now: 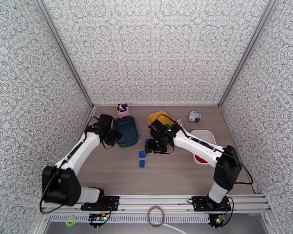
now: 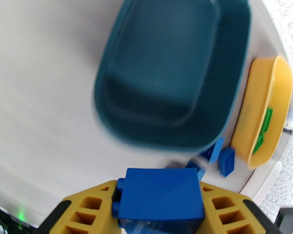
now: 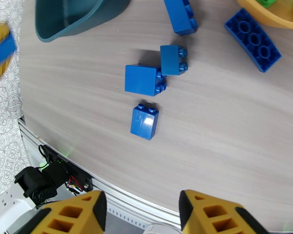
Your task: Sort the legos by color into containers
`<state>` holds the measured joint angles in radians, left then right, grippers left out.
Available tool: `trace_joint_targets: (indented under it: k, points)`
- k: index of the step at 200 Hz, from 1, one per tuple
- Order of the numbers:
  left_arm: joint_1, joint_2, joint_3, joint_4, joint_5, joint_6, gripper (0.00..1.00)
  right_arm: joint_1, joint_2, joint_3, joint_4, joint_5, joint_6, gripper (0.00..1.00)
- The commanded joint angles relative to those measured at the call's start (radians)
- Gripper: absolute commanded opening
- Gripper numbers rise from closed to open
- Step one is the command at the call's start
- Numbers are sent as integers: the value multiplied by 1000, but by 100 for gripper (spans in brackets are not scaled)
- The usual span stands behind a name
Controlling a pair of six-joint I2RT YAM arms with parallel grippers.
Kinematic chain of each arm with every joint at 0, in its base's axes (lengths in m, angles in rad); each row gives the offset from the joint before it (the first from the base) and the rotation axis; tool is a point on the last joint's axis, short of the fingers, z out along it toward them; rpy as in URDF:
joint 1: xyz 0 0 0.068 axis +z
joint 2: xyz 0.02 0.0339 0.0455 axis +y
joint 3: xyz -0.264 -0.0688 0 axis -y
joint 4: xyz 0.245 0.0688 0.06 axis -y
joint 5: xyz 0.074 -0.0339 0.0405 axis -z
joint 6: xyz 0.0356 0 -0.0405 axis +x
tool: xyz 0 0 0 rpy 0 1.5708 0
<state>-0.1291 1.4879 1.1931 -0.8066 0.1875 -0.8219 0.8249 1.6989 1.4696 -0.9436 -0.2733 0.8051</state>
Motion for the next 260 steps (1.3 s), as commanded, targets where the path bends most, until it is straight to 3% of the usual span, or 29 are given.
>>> trace_joint_targets:
  k: [1, 32, 53, 107, 178, 229, 260]
  points:
    - [12, 91, 110, -31, 18, 99, 51, -18, -62, -48, -2, 23, 30, 55]
    - [9, 174, 200, -57, 1, 131, 72, -39, -129, -113, -3, 46, 47, 55]
    - [0, 181, 224, -73, -18, 145, 80, -57, -169, -158, 2, 54, 56, 56]
    - [-88, 120, 214, -136, -94, 186, 80, -94, -209, -231, 8, 49, 50, 58]
    - [-353, -2, 73, -180, -199, 157, 80, -131, -170, -219, 20, 10, 2, 58]
    - [-541, -9, -58, -116, -175, 131, 80, -136, -156, -234, 24, -5, -20, 58]
    - [-607, 43, -116, -83, -148, 93, 77, -148, -177, -277, 31, -9, -16, 57]
